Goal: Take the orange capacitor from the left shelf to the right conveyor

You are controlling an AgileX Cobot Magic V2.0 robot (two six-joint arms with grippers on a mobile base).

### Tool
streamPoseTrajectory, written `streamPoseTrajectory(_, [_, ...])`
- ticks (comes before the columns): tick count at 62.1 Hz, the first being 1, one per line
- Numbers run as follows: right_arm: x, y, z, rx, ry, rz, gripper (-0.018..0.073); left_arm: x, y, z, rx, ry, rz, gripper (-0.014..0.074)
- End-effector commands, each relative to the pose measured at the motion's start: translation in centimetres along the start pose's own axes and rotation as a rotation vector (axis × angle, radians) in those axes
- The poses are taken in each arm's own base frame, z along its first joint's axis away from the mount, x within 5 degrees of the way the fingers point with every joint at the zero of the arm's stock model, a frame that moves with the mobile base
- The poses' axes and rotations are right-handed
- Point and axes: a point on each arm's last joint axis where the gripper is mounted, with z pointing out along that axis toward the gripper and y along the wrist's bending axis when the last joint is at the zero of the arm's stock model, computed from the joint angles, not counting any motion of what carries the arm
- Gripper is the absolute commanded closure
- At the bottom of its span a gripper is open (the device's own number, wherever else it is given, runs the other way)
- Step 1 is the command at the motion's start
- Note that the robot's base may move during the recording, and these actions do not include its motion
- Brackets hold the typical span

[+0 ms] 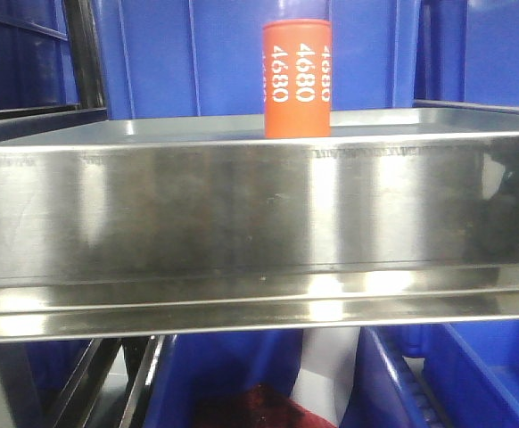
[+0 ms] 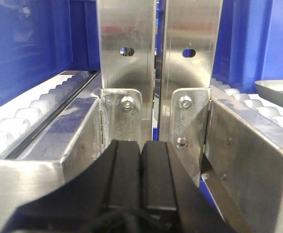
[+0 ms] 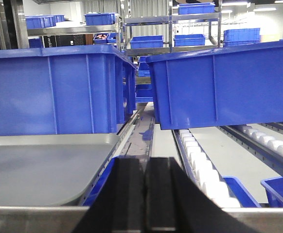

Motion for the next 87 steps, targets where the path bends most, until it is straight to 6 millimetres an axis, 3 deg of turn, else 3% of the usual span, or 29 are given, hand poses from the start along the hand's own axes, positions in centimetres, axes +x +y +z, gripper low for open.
streamPoseTrajectory(1, [-1.7,0.2,-0.2,-0.009,-0.133,-0.016,0.0505,0.1,0.0,0.0,0.003,-0.070,-0.010,0.0722])
streamPoseTrajectory(17, [-2.1,0.2,-0.3,-0.014,-0.181,-0.005,0.0505,0.1,0.0,0.0,0.003,-0.070,-0.010,0.0722])
streamPoseTrajectory(25, [-3.0,0.3,-0.5,-0.034,-0.262,0.092,0.0505,0.1,0.0,0.0,0.003,-0.070,-0.010,0.0722])
streamPoseTrajectory(29, [-3.6,0.4,-0.5,-0.043,-0.271,0.125,0.0505,0.1,0.0,0.0,0.003,-0.070,-0.010,0.0722])
streamPoseTrajectory(40, [-8.1,1.0,-0.1,-0.055,-0.197,0.066,0.0505,0.1,0.0,0.0,0.003,-0.070,-0.010,0.0722])
streamPoseTrajectory(47, [-11.2,1.5,1.3,-0.068,-0.136,0.047,0.0505,0.1,0.0,0.0,0.003,-0.070,-0.010,0.0722])
streamPoseTrajectory(55, [-13.8,2.4,4.7,-0.123,-0.020,0.060,0.0505,0.1,0.0,0.0,0.003,-0.070,-0.010,0.0722])
streamPoseTrajectory(63, [-14.1,4.1,8.5,-0.212,0.110,0.067,0.0489,0.1,0.0,0.0,0.003,-0.070,-0.010,0.0722])
streamPoseTrajectory(71, [-13.8,7.0,11.6,-0.342,0.217,0.071,0.0308,0.1,0.0,0.0,0.003,-0.070,-0.010,0.0722])
streamPoseTrajectory(79, [-12.7,10.5,14.0,-0.461,0.314,0.062,-0.0003,0.1,0.0,0.0,0.003,-0.070,-0.010,0.0722])
streamPoseTrajectory(82, [-12.1,11.6,14.8,-0.484,0.350,0.056,-0.0074,0.1,0.0,0.0,0.003,-0.070,-0.010,0.0722])
streamPoseTrajectory(87, [-10.8,13.1,16.0,-0.506,0.411,0.059,-0.0065,0.1,0.0,0.0,0.003,-0.070,-0.010,0.0722])
